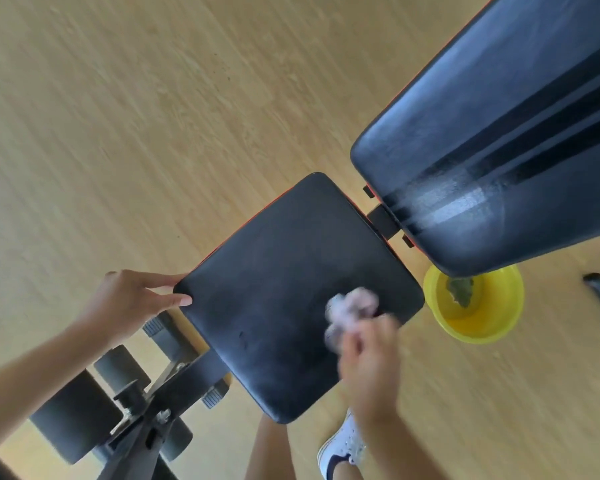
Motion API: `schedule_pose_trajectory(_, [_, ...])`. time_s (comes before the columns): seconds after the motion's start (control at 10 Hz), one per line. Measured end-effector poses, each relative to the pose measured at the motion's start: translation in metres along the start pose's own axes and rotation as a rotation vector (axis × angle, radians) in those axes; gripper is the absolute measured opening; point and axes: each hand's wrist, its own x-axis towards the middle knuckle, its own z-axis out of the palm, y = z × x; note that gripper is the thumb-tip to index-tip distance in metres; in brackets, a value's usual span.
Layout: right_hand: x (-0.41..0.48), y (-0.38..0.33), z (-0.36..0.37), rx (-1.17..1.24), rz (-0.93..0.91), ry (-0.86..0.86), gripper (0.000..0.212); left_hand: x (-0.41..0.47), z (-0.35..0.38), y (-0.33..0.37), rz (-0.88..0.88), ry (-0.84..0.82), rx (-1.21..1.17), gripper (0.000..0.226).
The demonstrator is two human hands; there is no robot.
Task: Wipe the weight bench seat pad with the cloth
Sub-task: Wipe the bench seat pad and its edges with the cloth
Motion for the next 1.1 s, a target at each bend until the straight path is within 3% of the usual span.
schedule_pose_trajectory(0.1, [-0.008, -0.041, 0.026, -0.112, -0.274, -0.134, 0.008, -0.002, -0.002, 0.0, -0.008, -0.018, -0.068, 0.032])
schedule_pose_trajectory(0.2, [0.011, -0.069, 0.021, -0.159, -0.509, -0.081, 0.016, 0.0, -0.005, 0.005, -0.016, -0.044, -0.046, 0.033])
schedule_pose_trajectory(0.3, [0.067, -0.09, -0.006, -0.103, -0.391, 0.148, 0.011, 0.0, -0.003, 0.004, 0.002, -0.041, -0.038, 0.033])
schedule_pose_trajectory(0.4, [0.072, -0.086, -0.005, -0.074, -0.353, 0.145, 0.014, 0.001, 0.004, -0.003, -0.03, -0.011, -0.104, 0.03])
schedule_pose_trajectory(0.5, [0.019, -0.03, 0.003, -0.195, -0.534, 0.077, 0.028, 0.004, 0.011, -0.011, -0.051, -0.006, -0.146, 0.032])
schedule_pose_trajectory(0.6, [0.01, -0.009, -0.012, -0.343, -0.685, -0.007, 0.028, 0.004, 0.015, -0.012, -0.083, 0.015, -0.202, 0.025])
schedule_pose_trajectory(0.7, [0.064, -0.052, -0.022, -0.274, -0.539, 0.114, 0.028, 0.004, 0.011, -0.011, -0.084, -0.046, -0.23, 0.029])
schedule_pose_trajectory(0.8, [0.121, -0.113, -0.012, -0.098, -0.242, 0.17, 0.015, 0.005, 0.007, -0.015, -0.116, -0.164, -0.485, 0.042])
schedule_pose_trajectory(0.9, [0.166, -0.158, -0.006, -0.082, -0.284, -0.159, 0.013, 0.002, 0.003, -0.024, -0.09, -0.229, -0.577, 0.053])
schedule_pose_trajectory(1.0, [0.196, -0.156, -0.034, -0.247, -0.485, -0.316, 0.021, 0.002, 0.007, -0.03, -0.156, -0.279, -0.677, 0.069])
schedule_pose_trajectory(1.1, [0.237, -0.127, -0.103, -0.381, -0.302, -0.416, 0.04, 0.008, 0.014, -0.033, -0.168, -0.239, -0.653, 0.067])
